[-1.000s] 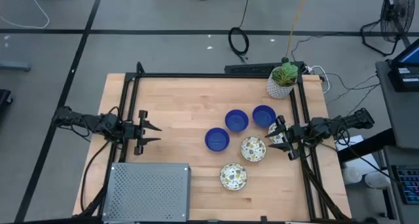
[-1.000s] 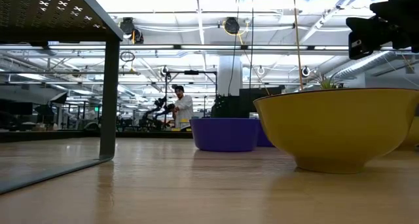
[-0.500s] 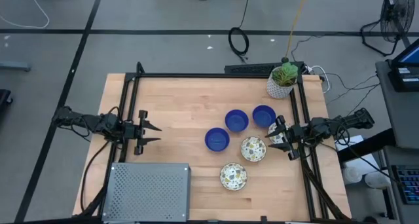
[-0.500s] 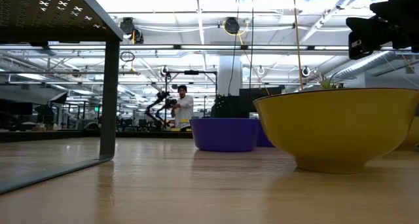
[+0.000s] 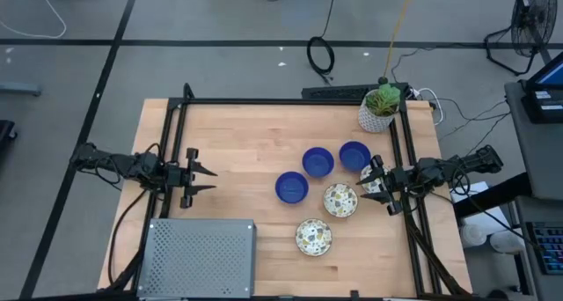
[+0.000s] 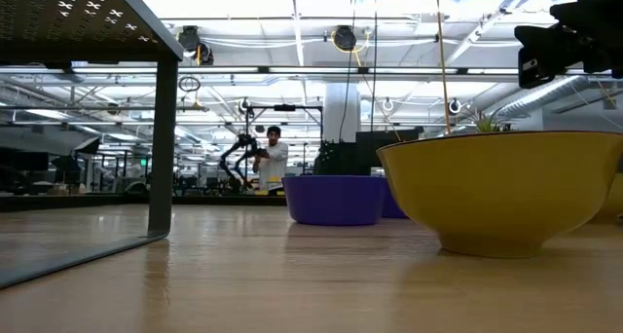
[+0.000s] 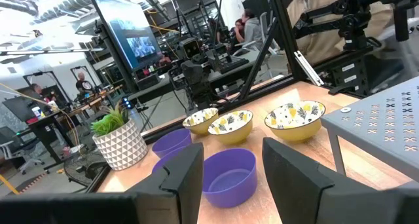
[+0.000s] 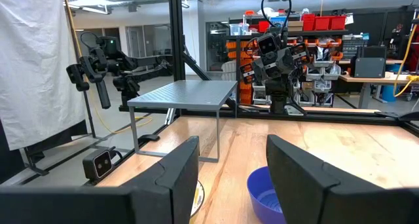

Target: Pick & Place Mini bowls

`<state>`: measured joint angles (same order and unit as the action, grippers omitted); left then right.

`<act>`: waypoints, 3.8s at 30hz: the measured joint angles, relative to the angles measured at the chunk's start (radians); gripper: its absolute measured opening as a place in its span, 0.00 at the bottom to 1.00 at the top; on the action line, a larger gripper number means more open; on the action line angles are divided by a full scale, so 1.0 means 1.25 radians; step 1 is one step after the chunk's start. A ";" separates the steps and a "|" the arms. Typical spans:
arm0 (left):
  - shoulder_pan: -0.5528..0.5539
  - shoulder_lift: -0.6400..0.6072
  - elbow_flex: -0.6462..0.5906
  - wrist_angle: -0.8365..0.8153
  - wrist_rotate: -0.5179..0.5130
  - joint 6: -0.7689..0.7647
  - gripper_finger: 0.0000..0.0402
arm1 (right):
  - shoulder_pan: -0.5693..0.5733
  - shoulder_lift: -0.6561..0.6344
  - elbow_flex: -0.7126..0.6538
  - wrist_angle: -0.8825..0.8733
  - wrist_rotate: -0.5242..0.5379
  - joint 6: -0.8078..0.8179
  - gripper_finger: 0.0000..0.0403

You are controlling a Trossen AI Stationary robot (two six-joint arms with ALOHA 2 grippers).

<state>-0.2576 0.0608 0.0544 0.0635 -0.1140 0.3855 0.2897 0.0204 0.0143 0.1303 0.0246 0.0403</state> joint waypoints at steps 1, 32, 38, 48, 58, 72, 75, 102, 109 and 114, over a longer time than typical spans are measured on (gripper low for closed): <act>0.000 0.000 0.000 0.000 0.000 0.000 0.40 | 0.000 0.000 0.000 0.000 0.000 0.000 0.41; 0.000 0.000 0.000 0.000 0.000 0.000 0.40 | 0.000 0.000 0.000 0.000 0.000 0.000 0.41; 0.000 0.000 0.000 0.000 0.000 0.000 0.40 | 0.000 0.000 0.000 0.000 0.000 0.000 0.41; 0.000 0.000 0.000 0.000 0.000 0.000 0.40 | 0.000 0.000 0.000 0.000 0.000 0.000 0.41; 0.000 0.000 0.000 0.000 0.000 0.000 0.40 | 0.000 0.000 0.000 0.186 0.000 0.063 0.41; 0.000 0.000 0.000 0.000 0.000 0.000 0.40 | 0.000 0.001 0.000 0.277 0.004 0.077 0.41; 0.000 0.000 0.000 0.000 0.000 0.000 0.40 | 0.000 0.001 0.000 0.292 0.086 0.043 0.41; 0.000 0.000 0.000 -0.007 0.001 0.000 0.40 | -0.490 0.773 0.679 -0.882 0.243 0.383 0.41; 0.000 0.000 0.000 -0.006 0.001 0.000 0.40 | -0.607 0.864 0.635 -0.863 0.186 0.333 0.41; 0.000 0.000 0.000 -0.006 0.001 0.000 0.40 | -0.639 0.891 0.579 -0.783 0.147 0.317 0.41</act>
<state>-0.2576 0.0608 0.0544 0.0555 -0.1132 0.3855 -0.5094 1.1340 0.7386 -0.8488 0.2087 0.4369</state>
